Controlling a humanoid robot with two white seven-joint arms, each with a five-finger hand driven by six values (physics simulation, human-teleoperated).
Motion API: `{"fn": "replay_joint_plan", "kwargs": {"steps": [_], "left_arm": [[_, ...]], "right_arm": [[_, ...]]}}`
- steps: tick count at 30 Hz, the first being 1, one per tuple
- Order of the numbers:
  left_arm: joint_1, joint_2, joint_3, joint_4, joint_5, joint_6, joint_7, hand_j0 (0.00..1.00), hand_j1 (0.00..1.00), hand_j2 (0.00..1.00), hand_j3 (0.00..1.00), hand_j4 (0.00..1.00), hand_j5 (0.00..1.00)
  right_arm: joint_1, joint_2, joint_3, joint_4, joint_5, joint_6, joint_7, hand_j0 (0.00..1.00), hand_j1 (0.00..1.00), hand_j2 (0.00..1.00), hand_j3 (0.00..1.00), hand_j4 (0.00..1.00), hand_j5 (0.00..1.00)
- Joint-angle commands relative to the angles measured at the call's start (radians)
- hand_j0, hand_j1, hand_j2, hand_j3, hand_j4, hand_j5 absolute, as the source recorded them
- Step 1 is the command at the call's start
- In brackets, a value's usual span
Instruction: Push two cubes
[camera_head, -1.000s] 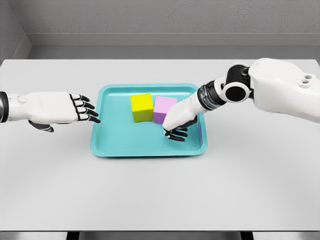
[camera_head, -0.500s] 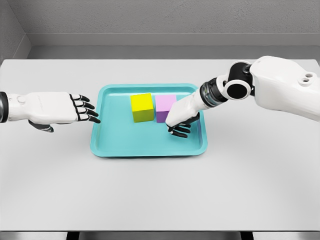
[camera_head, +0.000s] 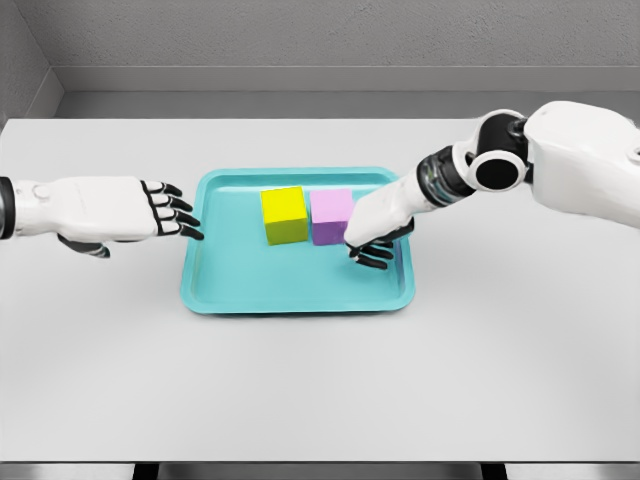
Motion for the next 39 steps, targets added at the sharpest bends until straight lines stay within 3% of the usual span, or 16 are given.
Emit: {"fn": "replay_joint_plan", "kwargs": {"steps": [1,3,5,6,8,10,14,18,22,26,39], "left_arm": [[-0.008,-0.004,0.008,0.006,-0.003,0.002,0.0,0.96,0.96,0.96,0.96,0.96,0.96],[-0.058,-0.012,0.006,0.006,-0.003,0.002,0.0,0.79,0.79,0.79,0.79,0.79,0.79],[-0.08,-0.084,-0.001,0.032,-0.052,0.002,0.0,0.63,0.63,0.63,0.63,0.63,0.63],[-0.081,-0.111,-0.009,0.061,-0.069,0.002,0.0,0.51,0.51,0.51,0.51,0.51,0.51],[-0.095,-0.177,-0.017,0.116,-0.115,0.002,0.0,0.51,0.51,0.51,0.51,0.51,0.51],[-0.095,-0.266,-0.017,0.169,-0.195,0.002,0.0,0.51,0.51,0.51,0.51,0.51,0.51],[-0.107,-0.335,-0.018,0.169,-0.226,0.002,0.0,0.54,0.54,0.54,0.54,0.54,0.54],[-0.111,-0.343,-0.058,0.181,-0.238,0.002,0.0,0.54,0.54,0.54,0.54,0.54,0.54],[-0.109,-0.365,-0.064,0.25,-0.276,0.002,0.0,0.55,0.55,0.55,0.55,0.55,0.55],[-0.107,-0.408,-0.067,0.317,-0.303,0.002,0.0,0.55,0.55,0.55,0.55,0.55,0.55],[-0.098,-0.42,-0.072,0.334,-0.301,0.002,0.0,0.55,0.55,0.55,0.55,0.55,0.55]], "right_arm": [[-0.001,-0.061,0.0,-0.035,-0.002,-0.039,0.0,0.11,0.11,0.11,0.11,0.11,0.11],[-0.009,-0.081,-0.002,-0.038,0.0,-0.042,0.0,0.11,0.11,0.11,0.11,0.11,0.11],[-0.011,-0.081,-0.002,-0.021,0.001,-0.039,0.0,0.11,0.11,0.11,0.11,0.11,0.11],[-0.009,-0.075,-0.003,0.022,0.004,-0.039,0.0,0.11,0.11,0.11,0.11,0.11,0.11],[-0.008,-0.062,-0.002,0.104,0.007,-0.04,0.0,0.11,0.11,0.11,0.11,0.11,0.11],[-0.009,-0.052,-0.003,0.132,0.012,-0.039,0.0,0.11,0.11,0.11,0.11,0.11,0.11],[-0.009,-0.015,-0.003,0.201,0.03,-0.035,0.0,0.11,0.11,0.11,0.11,0.11,0.11],[-0.009,0.04,-0.002,0.236,0.032,-0.034,0.0,0.11,0.11,0.11,0.11,0.11,0.11],[-0.009,0.097,0.001,0.262,0.033,-0.032,0.0,0.11,0.11,0.11,0.11,0.11,0.11],[-0.005,0.117,0.005,0.267,0.055,-0.026,0.0,0.11,0.11,0.11,0.11,0.11,0.11],[0.0,0.145,0.031,0.298,0.058,-0.026,0.0,0.11,0.11,0.11,0.11,0.11,0.11]]}}
